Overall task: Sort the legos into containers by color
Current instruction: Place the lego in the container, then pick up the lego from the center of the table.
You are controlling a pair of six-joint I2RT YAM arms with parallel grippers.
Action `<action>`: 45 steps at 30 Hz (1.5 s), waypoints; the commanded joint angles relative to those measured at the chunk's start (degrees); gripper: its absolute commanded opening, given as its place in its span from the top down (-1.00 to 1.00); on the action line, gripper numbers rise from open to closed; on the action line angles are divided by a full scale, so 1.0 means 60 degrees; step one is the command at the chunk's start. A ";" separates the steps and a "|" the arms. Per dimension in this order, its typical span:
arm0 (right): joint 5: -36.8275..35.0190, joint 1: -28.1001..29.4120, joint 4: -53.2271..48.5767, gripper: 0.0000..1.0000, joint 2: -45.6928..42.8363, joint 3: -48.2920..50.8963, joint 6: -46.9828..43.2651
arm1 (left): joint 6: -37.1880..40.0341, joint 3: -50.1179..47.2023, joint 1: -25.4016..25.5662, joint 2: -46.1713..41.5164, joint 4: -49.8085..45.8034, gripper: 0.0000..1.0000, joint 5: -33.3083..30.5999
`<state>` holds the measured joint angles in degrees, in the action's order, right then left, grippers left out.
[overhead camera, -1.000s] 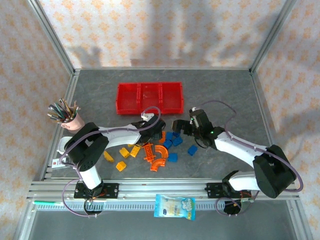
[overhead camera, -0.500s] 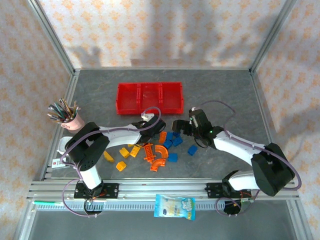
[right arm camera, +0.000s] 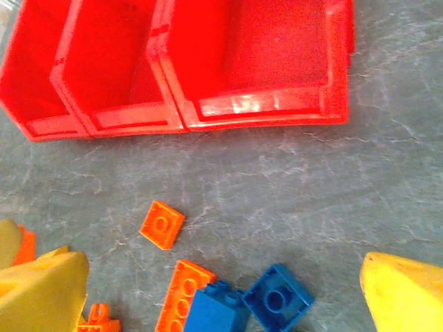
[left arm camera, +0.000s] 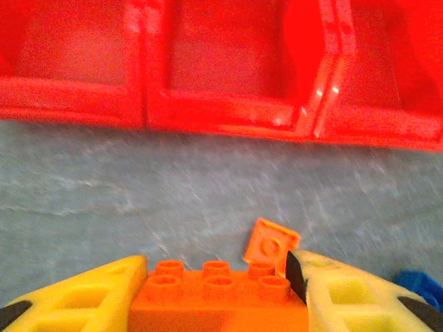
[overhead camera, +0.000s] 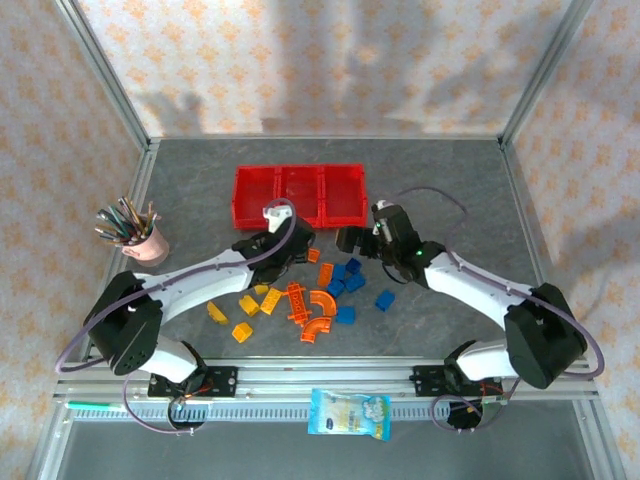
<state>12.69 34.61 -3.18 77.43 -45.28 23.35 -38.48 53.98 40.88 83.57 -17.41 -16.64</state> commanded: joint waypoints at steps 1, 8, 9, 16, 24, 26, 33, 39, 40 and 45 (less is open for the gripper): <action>0.0114 0.0256 0.0267 -0.99 0.0384 -0.0569 -0.0009 | 0.0641 0.0374 -0.0730 -0.0194 -0.0289 0.25 -0.0608; 0.0117 0.0428 0.0962 -0.99 0.1453 -0.1229 0.0365 | 0.1370 0.1291 -0.2224 0.0456 0.0317 0.27 -0.0770; 0.0112 0.0428 0.1059 -0.99 0.1602 -0.1316 0.0385 | 0.1401 0.1452 -0.2462 0.0672 0.0405 0.27 -0.0704; -0.0248 0.0428 0.0957 -0.99 0.2534 -0.2144 0.0368 | 0.1602 0.2922 -0.3671 0.2631 0.0996 0.28 -0.0436; -0.0481 0.0428 0.0701 -0.99 0.2973 -0.2776 0.0174 | 0.2120 0.5247 -0.4058 0.5081 0.0567 0.18 -0.0880; -0.0517 0.0413 0.0611 -0.99 0.2978 -0.2860 0.0150 | 0.2136 0.5504 -0.4096 0.5319 0.0473 0.05 -0.0852; -0.0586 0.0373 0.0396 -0.99 0.2678 -0.2927 -0.0018 | 0.2235 0.5702 -0.4120 0.5114 0.0258 -0.28 -0.0733; -0.0504 0.0169 0.0223 -0.99 0.2070 -0.2544 -0.0084 | 0.2084 0.5327 -0.4111 0.4357 -0.0099 -0.31 -0.0002; -0.0472 0.0137 0.0222 -0.99 0.1960 -0.2411 -0.0084 | 0.2063 0.5049 -0.4094 0.3927 0.0031 -0.31 0.0359; -0.0026 -0.0097 0.0127 -0.99 0.1482 -0.1576 -0.0011 | 0.1798 0.3389 -0.3756 0.2508 0.0556 -0.32 0.1769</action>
<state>11.40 34.68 -0.86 88.44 -57.52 23.79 -26.48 78.13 17.08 102.96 -14.96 -11.75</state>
